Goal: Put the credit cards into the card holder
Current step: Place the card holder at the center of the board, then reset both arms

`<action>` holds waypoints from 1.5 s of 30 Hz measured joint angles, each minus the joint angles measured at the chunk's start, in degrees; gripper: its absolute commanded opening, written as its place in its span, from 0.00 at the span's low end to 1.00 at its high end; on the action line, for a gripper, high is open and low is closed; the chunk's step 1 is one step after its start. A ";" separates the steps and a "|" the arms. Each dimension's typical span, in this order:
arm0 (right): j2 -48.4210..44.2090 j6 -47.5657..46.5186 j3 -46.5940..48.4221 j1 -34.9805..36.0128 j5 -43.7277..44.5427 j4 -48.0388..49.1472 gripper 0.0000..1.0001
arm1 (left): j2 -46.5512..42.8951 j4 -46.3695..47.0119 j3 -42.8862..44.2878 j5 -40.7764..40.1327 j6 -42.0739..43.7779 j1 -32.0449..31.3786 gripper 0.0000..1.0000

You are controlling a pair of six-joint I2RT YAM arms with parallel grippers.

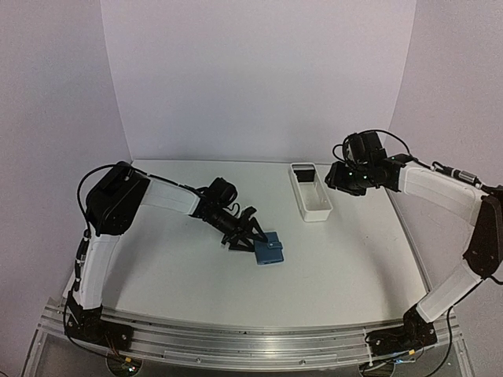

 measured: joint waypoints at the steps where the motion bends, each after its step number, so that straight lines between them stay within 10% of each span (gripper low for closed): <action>1: 0.63 -0.20 -0.07 -0.15 -0.33 -0.59 0.50 | 0.26 -0.59 0.66 -0.24 0.48 0.00 0.63; 24: 1.51 -4.72 -0.68 -8.20 -3.19 -1.90 0.66 | -6.80 -5.64 -5.11 -6.64 3.26 1.29 0.64; 30: -12.31 -12.33 -13.97 -18.43 -1.20 5.53 0.80 | -26.75 -6.97 -17.86 -13.00 13.70 17.35 0.69; 33: -23.28 -15.37 -25.07 -20.55 0.46 13.75 0.87 | -41.92 -3.78 -26.60 -18.73 22.75 26.51 0.94; 39: -37.48 -16.52 -46.27 -20.68 6.64 30.56 0.92 | -68.11 10.84 -45.22 -35.17 31.76 23.89 1.00; 45: -44.68 -17.79 -58.42 -20.68 8.66 39.98 0.94 | -72.11 12.26 -55.47 -51.25 30.47 24.26 0.99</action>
